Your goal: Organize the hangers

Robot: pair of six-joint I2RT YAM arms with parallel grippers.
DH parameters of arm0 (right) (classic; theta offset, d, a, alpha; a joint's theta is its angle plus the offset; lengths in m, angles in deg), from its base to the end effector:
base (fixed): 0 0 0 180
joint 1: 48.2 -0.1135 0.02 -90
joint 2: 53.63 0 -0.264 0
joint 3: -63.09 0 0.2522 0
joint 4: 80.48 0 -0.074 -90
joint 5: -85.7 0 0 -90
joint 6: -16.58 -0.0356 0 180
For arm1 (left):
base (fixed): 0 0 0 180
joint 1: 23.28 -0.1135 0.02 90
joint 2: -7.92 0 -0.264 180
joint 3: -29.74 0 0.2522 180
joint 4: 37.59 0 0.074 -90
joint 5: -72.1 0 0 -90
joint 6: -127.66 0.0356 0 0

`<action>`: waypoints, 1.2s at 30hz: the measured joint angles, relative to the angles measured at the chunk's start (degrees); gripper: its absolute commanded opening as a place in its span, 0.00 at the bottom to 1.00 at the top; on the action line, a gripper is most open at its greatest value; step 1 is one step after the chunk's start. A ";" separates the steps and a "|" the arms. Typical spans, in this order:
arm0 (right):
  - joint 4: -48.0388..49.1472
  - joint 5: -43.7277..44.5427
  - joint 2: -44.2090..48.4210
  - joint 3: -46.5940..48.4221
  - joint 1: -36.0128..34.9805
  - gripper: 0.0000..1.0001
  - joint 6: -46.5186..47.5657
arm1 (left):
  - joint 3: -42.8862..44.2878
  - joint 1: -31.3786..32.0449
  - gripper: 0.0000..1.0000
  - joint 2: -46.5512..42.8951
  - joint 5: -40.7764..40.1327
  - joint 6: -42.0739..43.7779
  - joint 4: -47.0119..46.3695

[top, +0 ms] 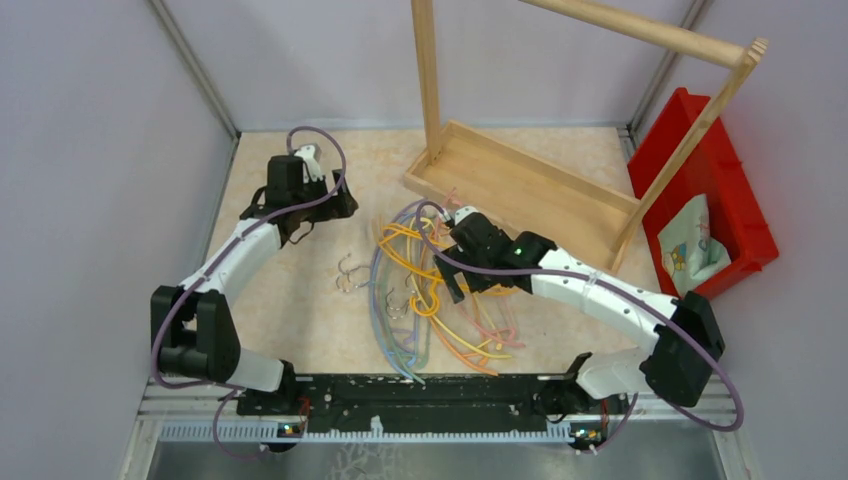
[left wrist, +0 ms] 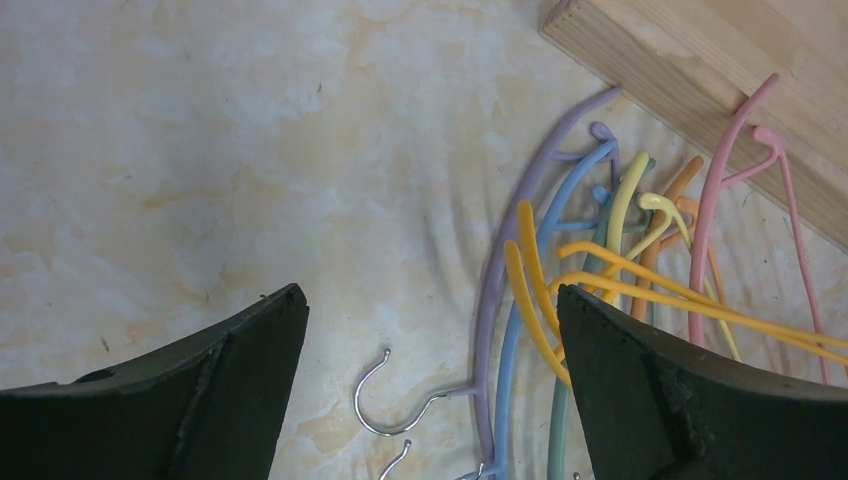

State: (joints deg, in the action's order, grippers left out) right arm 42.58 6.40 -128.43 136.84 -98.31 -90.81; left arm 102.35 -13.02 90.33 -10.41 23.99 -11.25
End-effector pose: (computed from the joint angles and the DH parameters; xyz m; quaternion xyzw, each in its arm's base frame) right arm 0.1723 0.1958 0.2712 -0.2449 0.9255 0.0780 0.2780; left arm 0.3159 -0.0619 0.2678 0.0031 0.8901 -0.1507 0.4300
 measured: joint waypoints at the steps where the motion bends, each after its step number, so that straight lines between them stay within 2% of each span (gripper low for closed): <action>1: 0.00 0.13 0.20 0.00 0.00 0.99 0.28 | -0.28 0.00 1.00 0.00 0.00 -0.07 0.00; 5: 0.57 0.22 1.09 -0.33 0.00 0.99 2.08 | -1.05 0.00 1.00 0.00 0.00 -0.28 0.04; 9: 1.55 0.83 2.45 -1.97 0.00 0.76 4.44 | -1.46 0.00 1.00 -0.04 0.00 -0.55 -0.13; 11: 1.84 1.33 2.45 -2.16 0.00 0.70 5.31 | -1.70 0.00 1.00 -0.13 -0.02 -0.68 -0.15; 19: 4.52 1.90 0.98 -2.38 0.00 0.66 10.27 | -3.50 0.00 1.00 -1.11 -0.52 -0.98 -0.96; 26: 7.76 0.81 -3.26 -4.96 0.00 0.58 11.89 | -4.57 0.00 1.00 -1.22 -1.05 -1.09 -1.01; 32: 9.49 -0.15 -5.53 -6.78 0.28 0.56 12.94 | -4.76 0.00 1.00 -1.22 -1.64 -1.07 -1.01; 36: 10.86 -1.22 -5.60 -7.19 1.64 0.46 13.49 | -5.05 0.00 1.00 -1.29 -1.95 -1.07 -1.03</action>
State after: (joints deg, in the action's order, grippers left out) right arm 53.45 5.17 -134.03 129.65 -96.67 -77.32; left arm 97.30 -13.02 89.04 -12.36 22.92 -12.28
